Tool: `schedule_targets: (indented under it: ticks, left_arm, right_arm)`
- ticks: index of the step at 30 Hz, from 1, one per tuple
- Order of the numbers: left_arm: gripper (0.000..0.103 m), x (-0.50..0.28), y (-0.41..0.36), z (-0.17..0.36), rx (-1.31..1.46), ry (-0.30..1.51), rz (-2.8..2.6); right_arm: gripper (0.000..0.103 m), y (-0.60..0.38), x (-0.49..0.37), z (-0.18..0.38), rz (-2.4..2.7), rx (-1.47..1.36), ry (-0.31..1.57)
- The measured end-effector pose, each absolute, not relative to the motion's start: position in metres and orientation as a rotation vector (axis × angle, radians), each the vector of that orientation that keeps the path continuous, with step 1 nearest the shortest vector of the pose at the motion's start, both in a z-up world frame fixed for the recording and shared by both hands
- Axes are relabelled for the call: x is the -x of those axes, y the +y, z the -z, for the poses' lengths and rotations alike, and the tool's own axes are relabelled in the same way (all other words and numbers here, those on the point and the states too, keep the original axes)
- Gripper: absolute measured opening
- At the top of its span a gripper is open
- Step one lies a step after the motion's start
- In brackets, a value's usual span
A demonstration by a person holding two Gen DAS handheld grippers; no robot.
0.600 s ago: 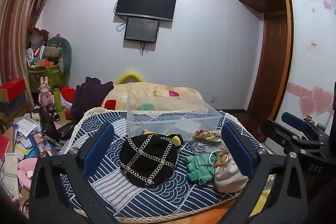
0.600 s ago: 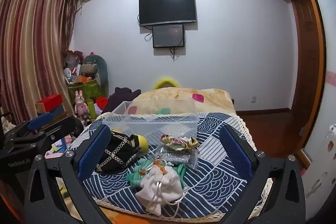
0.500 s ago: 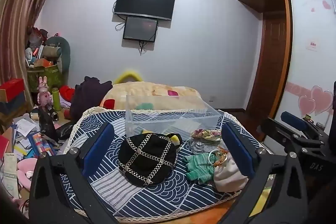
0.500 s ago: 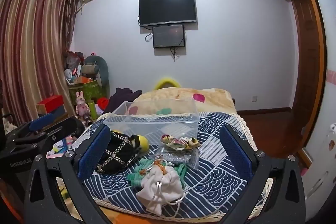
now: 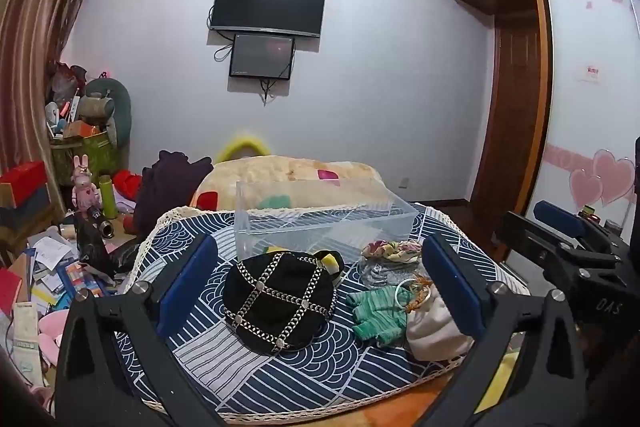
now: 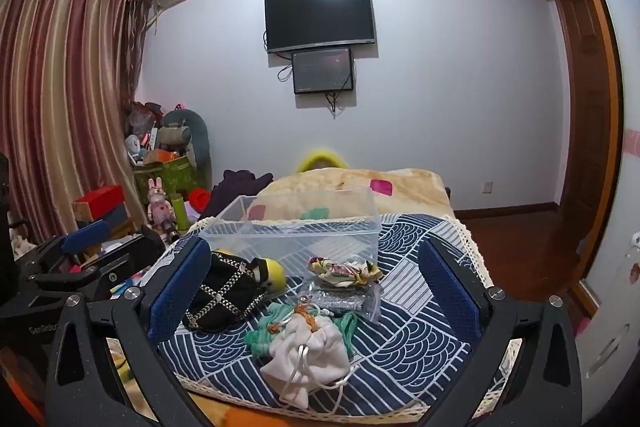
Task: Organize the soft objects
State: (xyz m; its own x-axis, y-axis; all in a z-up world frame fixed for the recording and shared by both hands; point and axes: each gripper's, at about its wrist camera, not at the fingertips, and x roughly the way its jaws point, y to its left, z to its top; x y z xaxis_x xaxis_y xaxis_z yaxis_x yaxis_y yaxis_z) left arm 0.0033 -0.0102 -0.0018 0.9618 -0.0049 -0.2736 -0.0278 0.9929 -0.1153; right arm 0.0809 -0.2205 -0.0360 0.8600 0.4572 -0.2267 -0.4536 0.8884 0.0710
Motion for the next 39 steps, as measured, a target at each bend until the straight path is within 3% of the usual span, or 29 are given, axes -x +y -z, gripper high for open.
schedule_targets:
  ticks: [39]
  left_arm:
    - [0.103, -0.0001, -0.0172, -0.0038, 0.124, 0.267, 0.009]
  right_arm:
    - [0.103, -0.2222, -0.0809, 0.0381, -0.503, -0.043, 0.241]
